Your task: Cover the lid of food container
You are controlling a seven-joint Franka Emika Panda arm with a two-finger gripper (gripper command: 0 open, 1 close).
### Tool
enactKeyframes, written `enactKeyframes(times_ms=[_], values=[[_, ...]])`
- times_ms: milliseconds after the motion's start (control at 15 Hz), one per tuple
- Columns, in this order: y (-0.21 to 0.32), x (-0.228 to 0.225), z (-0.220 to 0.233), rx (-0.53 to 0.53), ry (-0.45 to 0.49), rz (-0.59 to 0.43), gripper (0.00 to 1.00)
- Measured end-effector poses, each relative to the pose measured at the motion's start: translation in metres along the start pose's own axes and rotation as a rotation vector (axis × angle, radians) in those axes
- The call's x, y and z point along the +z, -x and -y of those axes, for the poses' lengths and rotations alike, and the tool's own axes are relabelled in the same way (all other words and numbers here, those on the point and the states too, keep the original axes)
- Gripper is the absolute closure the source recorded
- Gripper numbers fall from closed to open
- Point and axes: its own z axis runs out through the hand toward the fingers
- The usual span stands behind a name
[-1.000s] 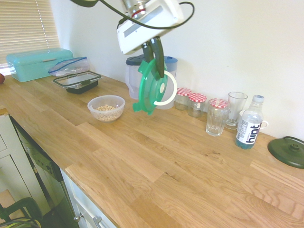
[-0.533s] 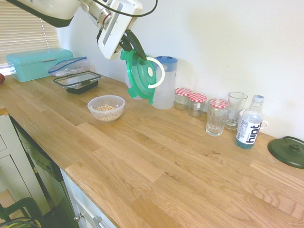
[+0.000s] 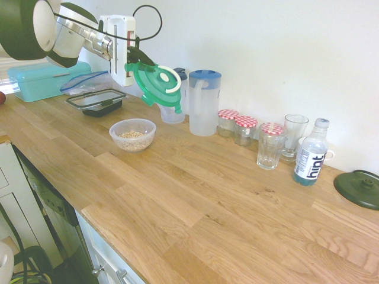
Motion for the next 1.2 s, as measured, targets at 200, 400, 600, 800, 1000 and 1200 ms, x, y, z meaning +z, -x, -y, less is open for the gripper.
enactKeyframes(times_ms=[200, 400, 600, 800, 1000, 1200], values=[[0.003, -0.010, 0.021, 0.026, -0.017, 0.071, 1.00], [0.016, -0.007, 0.045, 0.061, 0.038, 0.126, 1.00], [0.044, -0.032, 0.051, 0.054, 0.051, 0.126, 1.00], [0.064, -0.050, 0.052, 0.059, 0.064, 0.125, 1.00], [0.075, -0.063, 0.051, 0.077, 0.080, 0.124, 1.00], [0.084, -0.076, 0.053, 0.076, 0.086, 0.110, 1.00]])
